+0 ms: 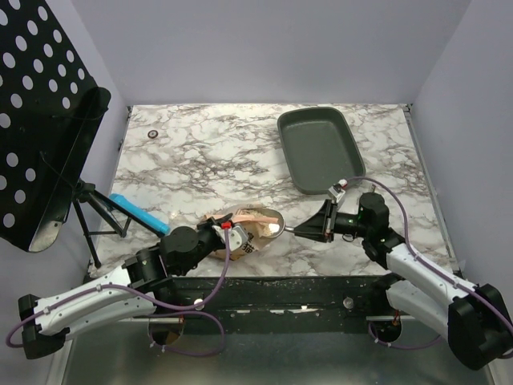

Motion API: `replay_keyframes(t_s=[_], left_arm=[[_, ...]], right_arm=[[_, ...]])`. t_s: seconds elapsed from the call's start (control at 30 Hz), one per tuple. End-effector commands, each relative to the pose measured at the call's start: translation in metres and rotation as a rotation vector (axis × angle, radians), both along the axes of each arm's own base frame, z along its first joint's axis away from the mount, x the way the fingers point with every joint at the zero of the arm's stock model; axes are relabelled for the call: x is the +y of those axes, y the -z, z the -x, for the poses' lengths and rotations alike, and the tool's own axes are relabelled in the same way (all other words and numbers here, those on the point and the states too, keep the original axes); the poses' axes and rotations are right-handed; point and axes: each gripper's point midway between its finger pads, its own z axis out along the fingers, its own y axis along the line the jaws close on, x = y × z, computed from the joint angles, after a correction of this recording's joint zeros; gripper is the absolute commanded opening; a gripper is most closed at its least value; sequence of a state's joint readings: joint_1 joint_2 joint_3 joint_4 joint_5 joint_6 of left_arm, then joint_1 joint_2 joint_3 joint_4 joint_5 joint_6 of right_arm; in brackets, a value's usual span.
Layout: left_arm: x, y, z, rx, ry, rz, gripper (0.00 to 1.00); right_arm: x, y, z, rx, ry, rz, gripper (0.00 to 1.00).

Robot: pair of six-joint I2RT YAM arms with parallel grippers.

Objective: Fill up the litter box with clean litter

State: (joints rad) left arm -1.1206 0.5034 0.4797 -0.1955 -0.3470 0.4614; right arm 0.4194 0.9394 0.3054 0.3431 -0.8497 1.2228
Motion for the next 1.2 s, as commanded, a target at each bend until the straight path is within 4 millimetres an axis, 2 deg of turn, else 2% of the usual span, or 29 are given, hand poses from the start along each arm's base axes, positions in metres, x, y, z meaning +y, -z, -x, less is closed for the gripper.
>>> replay_keyframes(t_s=[0.0,0.23,0.7,1.0,1.03,1.17], left_arm=[[-0.015,-0.005,0.005,0.012,0.053,0.061,0.0],[-0.022,-0.002,0.005,0.027,0.067,0.068,0.0],[-0.008,-0.018,-0.004,-0.022,-0.023,0.145,0.0],[0.001,-0.028,-0.012,-0.046,-0.096,0.189,0.0],[0.001,-0.035,-0.012,-0.055,-0.1,0.217,0.0],[0.006,-0.04,-0.014,-0.067,-0.127,0.236,0.0]], right_arm=[[-0.009,0.003,0.002,-0.011,0.011,0.029,0.0],[-0.023,-0.001,0.007,-0.024,0.049,0.043,0.0],[-0.044,0.006,0.014,0.02,0.202,-0.023,0.0],[-0.055,-0.007,0.012,0.013,0.329,-0.079,0.0],[-0.055,-0.01,0.012,0.005,0.334,-0.091,0.0],[-0.056,-0.016,0.014,-0.005,0.337,-0.114,0.0]])
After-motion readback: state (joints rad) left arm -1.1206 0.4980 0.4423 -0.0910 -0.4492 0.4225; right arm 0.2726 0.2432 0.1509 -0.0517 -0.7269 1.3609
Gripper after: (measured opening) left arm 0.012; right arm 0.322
